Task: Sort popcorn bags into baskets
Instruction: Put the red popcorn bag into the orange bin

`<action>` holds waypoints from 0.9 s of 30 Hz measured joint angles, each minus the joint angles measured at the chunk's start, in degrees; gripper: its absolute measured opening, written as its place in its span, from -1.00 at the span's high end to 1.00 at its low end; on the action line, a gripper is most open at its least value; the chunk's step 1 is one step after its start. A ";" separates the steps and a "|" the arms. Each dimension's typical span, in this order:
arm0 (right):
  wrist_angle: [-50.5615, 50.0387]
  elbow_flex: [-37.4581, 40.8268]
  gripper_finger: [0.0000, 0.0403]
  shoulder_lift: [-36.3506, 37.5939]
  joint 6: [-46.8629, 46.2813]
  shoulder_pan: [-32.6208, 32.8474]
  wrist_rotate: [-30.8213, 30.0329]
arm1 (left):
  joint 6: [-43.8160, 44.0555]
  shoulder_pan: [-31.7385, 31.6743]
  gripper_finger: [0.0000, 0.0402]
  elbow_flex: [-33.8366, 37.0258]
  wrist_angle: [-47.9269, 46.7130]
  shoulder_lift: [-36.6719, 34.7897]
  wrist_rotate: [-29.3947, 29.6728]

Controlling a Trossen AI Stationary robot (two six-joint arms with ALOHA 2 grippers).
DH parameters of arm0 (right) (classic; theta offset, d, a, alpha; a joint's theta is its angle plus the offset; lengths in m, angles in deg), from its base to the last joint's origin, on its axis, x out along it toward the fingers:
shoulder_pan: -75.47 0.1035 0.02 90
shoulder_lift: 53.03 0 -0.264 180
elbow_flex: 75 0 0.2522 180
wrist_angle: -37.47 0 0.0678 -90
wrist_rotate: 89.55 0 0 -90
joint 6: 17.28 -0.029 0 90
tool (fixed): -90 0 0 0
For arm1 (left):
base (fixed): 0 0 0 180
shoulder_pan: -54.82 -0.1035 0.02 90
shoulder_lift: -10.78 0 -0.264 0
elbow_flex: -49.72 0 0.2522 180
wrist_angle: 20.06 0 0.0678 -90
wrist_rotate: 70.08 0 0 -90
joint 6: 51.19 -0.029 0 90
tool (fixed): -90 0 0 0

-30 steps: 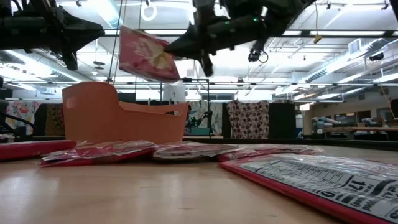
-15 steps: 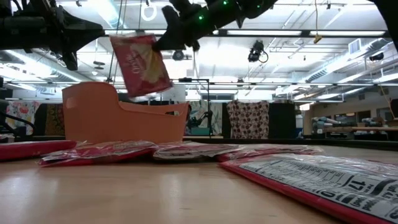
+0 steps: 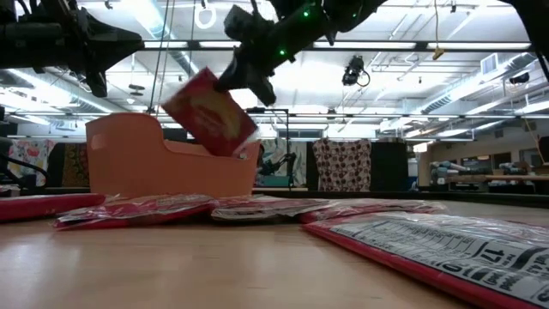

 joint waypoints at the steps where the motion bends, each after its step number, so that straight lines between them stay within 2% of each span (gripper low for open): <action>1: -0.18 -0.02 0.96 -0.36 1.94 0.27 0.10 | -0.16 0.00 0.76 0.00 -0.12 0.00 0.04; 8: -0.47 0.02 0.95 -3.54 12.30 1.21 0.68 | -0.53 0.00 0.76 -0.02 -0.09 0.00 0.89; 12: 1.59 0.02 0.86 -6.30 14.48 1.71 0.94 | -0.52 0.00 0.76 0.00 -0.23 0.00 0.88; 17: 5.29 0.00 0.61 -9.48 13.43 2.28 1.58 | -0.26 0.00 0.76 -0.02 -0.22 0.00 0.87; 22: 7.20 0.00 0.36 -9.26 8.95 3.42 -4.06 | -0.34 0.00 0.76 0.00 -0.39 0.00 0.87; 27: 7.78 -1.59 0.25 -6.47 2.88 3.75 -7.99 | -1.10 0.00 0.76 -0.01 -0.40 0.00 0.95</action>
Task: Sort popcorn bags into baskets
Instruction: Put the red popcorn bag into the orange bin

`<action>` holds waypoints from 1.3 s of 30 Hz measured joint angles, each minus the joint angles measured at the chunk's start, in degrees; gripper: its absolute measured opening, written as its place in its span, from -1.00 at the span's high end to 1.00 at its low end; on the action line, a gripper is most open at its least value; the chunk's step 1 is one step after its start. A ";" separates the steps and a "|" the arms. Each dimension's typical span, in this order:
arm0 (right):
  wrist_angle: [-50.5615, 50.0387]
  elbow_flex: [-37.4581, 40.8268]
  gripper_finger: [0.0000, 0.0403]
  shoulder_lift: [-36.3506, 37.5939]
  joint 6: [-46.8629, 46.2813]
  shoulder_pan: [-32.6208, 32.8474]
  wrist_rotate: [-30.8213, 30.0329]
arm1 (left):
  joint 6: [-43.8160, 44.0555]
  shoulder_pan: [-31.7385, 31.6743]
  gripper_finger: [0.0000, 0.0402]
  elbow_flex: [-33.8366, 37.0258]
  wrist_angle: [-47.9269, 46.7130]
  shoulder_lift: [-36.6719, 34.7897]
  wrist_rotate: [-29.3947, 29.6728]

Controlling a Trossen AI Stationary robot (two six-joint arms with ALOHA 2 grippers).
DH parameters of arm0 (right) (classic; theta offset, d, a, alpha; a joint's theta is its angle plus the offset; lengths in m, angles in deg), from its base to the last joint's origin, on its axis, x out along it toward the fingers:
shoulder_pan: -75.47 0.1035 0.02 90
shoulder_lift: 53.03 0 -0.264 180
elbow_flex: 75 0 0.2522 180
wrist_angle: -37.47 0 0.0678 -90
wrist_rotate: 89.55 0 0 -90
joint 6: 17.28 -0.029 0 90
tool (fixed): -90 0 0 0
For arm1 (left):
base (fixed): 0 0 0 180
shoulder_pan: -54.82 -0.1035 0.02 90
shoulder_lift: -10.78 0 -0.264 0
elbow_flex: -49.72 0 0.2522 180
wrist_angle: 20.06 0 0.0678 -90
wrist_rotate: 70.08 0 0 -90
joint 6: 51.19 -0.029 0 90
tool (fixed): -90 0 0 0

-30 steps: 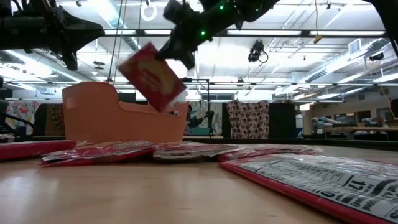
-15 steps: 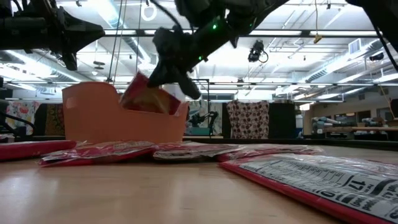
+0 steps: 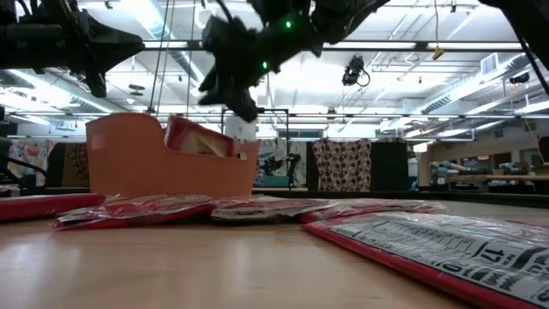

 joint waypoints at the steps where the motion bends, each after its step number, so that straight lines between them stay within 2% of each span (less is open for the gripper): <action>1: -0.12 -0.48 0.25 0.29 -1.07 0.10 -0.88 | -0.01 0.00 0.76 0.00 -0.05 0.00 0.00; 5: -3.37 -2.49 0.24 0.81 -6.67 1.04 -3.25 | 0.08 0.00 0.76 0.01 -0.03 0.00 -0.06; 14: -19.19 -3.05 0.24 1.24 -29.36 6.67 4.53 | 1.28 0.00 0.76 0.00 -0.64 0.00 -0.56; 18: -25.18 -3.05 0.24 1.24 -31.19 9.54 7.02 | 1.24 0.00 0.76 0.01 -0.64 0.00 -0.56; 23: -30.57 -2.15 0.24 1.22 -30.91 12.37 15.12 | 1.22 0.00 0.76 0.00 -0.64 0.00 -0.56; 27: -32.48 -2.22 0.24 0.69 -30.94 14.44 18.40 | 1.26 0.00 0.76 0.01 -0.64 0.00 -0.56; 30: -34.70 -1.91 0.23 -0.21 -31.09 16.65 17.69 | 1.28 0.00 0.76 0.01 -0.67 0.00 -0.57; 34: -39.80 -1.50 0.23 -0.59 -36.33 19.75 10.74 | 2.05 0.02 0.76 0.00 -1.31 0.04 -0.80; 39: -44.56 -1.58 0.23 -0.48 -40.38 22.47 5.51 | 2.11 -0.02 0.76 -0.01 -1.45 0.39 -0.36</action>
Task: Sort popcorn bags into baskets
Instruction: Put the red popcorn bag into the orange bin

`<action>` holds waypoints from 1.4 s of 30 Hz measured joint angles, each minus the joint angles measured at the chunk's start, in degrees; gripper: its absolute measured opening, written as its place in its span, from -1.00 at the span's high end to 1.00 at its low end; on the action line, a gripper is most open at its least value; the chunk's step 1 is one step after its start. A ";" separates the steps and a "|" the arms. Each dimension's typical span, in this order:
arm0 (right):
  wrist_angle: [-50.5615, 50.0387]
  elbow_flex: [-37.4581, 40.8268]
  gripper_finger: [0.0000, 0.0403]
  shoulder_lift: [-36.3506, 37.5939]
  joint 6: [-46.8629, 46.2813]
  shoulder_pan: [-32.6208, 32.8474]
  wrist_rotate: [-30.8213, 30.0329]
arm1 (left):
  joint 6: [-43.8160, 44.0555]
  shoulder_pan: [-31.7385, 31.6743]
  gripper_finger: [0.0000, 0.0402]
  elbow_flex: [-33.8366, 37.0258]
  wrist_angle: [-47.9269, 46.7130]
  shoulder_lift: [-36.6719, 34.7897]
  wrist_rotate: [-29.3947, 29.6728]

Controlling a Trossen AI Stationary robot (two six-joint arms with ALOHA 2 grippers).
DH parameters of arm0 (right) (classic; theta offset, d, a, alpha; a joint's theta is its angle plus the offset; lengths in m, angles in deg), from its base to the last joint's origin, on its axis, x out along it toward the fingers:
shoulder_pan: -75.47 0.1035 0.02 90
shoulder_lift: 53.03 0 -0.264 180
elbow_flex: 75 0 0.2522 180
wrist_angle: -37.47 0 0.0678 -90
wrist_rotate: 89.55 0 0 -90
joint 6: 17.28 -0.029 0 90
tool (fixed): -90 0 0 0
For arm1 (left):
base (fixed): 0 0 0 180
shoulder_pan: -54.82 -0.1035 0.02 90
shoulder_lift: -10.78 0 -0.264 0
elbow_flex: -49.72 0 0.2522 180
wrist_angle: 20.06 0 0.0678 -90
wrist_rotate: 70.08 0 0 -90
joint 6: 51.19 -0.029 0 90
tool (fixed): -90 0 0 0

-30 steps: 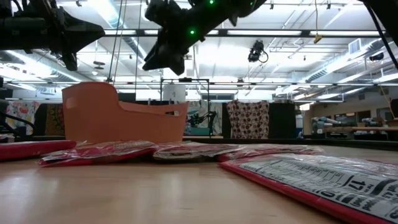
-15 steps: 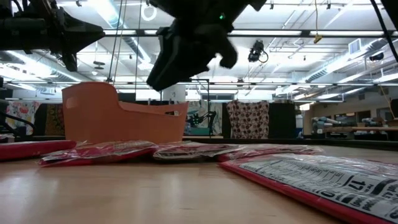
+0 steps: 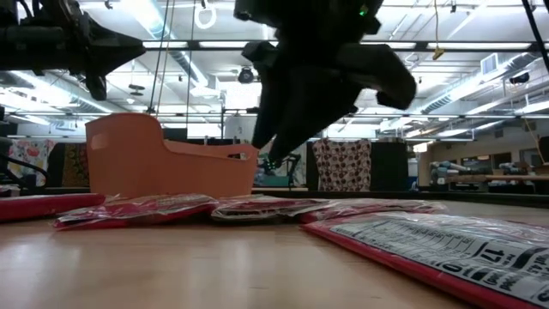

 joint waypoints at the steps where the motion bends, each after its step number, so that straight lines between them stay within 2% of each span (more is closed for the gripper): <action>1: -0.55 0.00 0.22 0.03 -0.01 0.39 -0.27 | -0.01 0.00 0.76 0.00 0.22 0.00 0.54; 8: 0.02 3.36 0.19 0.04 -1.62 1.54 -0.26 | -0.64 -0.04 0.76 0.00 0.13 0.00 0.88; 17: 15.41 11.17 0.18 0.04 1.96 4.63 -4.67 | -0.54 -0.04 0.76 0.02 0.13 0.00 0.86; 23: 22.84 15.46 0.18 0.04 2.57 4.05 -4.69 | -0.85 -0.04 0.76 0.01 0.13 0.00 1.07; 33: 27.49 19.93 0.19 0.22 2.65 2.76 -5.80 | -0.42 -0.02 0.76 0.01 0.11 0.00 1.10; 37: 27.45 20.33 0.30 0.28 2.57 2.06 -5.76 | -0.52 -0.02 0.76 0.01 0.11 0.00 1.10; 42: 26.86 20.41 0.64 0.26 2.61 1.18 -5.60 | -0.85 -0.02 0.76 0.00 0.11 0.00 1.12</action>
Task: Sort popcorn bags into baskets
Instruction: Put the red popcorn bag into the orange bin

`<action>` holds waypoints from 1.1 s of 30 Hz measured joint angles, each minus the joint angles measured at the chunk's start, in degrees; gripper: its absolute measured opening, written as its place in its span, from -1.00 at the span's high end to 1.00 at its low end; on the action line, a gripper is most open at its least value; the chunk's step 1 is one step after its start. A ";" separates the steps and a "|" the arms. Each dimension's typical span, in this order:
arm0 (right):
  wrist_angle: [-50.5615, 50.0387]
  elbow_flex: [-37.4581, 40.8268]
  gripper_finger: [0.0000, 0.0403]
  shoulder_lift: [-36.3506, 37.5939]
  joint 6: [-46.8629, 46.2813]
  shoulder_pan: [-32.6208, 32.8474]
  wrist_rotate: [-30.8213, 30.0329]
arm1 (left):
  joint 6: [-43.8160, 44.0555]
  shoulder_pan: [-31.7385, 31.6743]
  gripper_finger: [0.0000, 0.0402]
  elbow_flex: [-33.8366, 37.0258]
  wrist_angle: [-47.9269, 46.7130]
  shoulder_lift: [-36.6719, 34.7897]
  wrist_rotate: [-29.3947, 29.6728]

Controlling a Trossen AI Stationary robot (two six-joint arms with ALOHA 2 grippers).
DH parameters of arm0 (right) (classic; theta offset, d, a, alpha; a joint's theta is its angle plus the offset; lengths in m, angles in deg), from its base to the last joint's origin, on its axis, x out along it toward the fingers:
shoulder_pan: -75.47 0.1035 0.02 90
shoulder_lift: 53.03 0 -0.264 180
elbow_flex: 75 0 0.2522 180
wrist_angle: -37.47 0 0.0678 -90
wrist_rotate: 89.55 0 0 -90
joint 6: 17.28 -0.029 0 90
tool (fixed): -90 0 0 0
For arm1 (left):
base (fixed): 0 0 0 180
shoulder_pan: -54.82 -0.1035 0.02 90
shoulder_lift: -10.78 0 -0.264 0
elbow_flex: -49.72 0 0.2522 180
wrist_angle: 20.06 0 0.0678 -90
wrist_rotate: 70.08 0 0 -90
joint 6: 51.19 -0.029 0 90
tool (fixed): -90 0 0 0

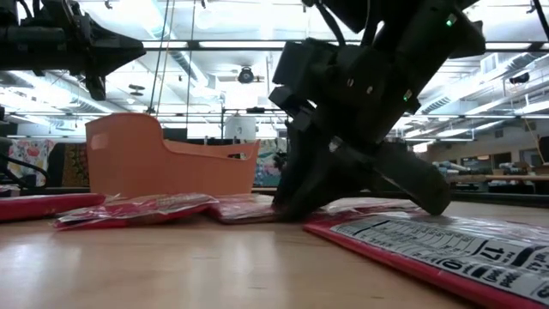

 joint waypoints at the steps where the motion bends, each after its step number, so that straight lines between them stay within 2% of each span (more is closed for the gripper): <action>1: -0.19 0.02 0.72 -0.04 0.00 -0.11 -0.15 | 0.00 0.00 0.76 0.00 0.00 0.00 0.00; 3: -0.32 0.09 0.88 -0.08 -0.01 -0.21 -0.49 | 0.01 0.00 0.76 0.02 0.00 0.00 0.00; 5: -0.24 0.09 0.96 -0.08 -0.10 -0.21 -0.61 | 0.02 0.00 0.76 0.02 0.00 0.00 0.00; 11: -2.34 -1.49 0.95 1.08 -1.03 0.86 -5.30 | 1.44 0.00 0.76 0.00 0.00 0.00 0.00; 18: -9.75 -6.58 0.97 6.92 0.00 0.76 -12.70 | 0.87 0.00 0.76 0.00 0.02 0.00 0.00; 24: -9.80 -9.23 0.97 13.82 -5.50 -2.85 -11.81 | -0.01 0.00 0.76 0.00 0.02 0.00 0.00; 29: -10.15 -11.18 0.97 19.00 -13.70 -7.51 -8.61 | 0.86 0.00 0.76 0.00 0.02 0.00 0.00; 33: -10.00 -11.99 0.98 21.16 -16.31 -11.09 -6.21 | 1.49 0.00 0.76 0.01 0.02 0.00 -0.01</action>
